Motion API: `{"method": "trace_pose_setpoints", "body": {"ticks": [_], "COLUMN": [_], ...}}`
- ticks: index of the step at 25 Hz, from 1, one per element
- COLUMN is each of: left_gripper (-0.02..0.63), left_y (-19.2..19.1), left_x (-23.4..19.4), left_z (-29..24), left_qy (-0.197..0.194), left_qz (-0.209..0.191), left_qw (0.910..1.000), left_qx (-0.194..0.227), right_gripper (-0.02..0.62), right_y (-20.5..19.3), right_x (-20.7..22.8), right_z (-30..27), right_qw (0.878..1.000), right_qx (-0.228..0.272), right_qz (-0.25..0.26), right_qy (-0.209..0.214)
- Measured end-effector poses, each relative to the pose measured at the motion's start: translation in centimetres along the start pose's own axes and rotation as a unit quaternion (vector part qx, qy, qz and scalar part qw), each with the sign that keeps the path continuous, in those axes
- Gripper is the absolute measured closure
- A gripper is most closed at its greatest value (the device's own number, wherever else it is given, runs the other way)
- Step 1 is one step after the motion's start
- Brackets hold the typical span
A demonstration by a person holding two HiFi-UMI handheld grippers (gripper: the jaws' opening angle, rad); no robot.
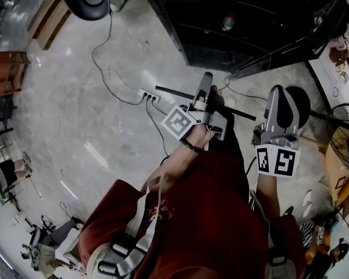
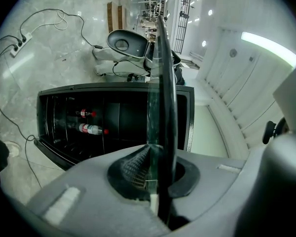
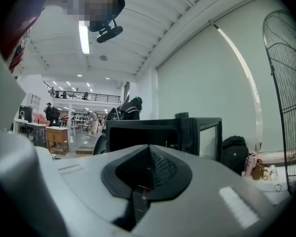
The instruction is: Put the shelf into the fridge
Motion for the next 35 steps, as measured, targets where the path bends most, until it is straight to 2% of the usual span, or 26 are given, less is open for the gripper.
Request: {"method": "trace_pose_setpoints", "body": {"ticks": [9, 17, 35], "left_gripper": [0.589, 0.589, 0.589], "left_y": [-0.8, -0.3, 0.9], "left_x": [-0.6, -1.4, -2.6], "left_z": [-2.0, -4.7, -10.6], "left_qy": [-0.026, -0.046, -0.064], "left_qz": [0.005, 0.005, -0.011], "left_qw": [0.9992, 0.9978, 0.9967], "left_qx": [0.030, 0.048, 0.050], "right_gripper": [0.597, 0.597, 0.597], "right_y": [-0.6, -1.0, -1.1], "right_x": [2.2, 2.2, 0.1], "right_z": [-0.1, -0.8, -2.9], "right_qw": [1.000, 0.999, 0.999], "right_qx": [-0.004, -0.003, 0.006], "right_qz": [0.002, 0.020, 0.020], "right_qy": [0.012, 0.028, 0.036]}}
Point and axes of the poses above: the fingertips, and each gripper's own axes: z backward along the fingers, x to its right, y out of its top, the point moved 6 cm from there along z, backward along the fingers, and after that the axes turned 13 degrees about z, right-handed, at the moved point
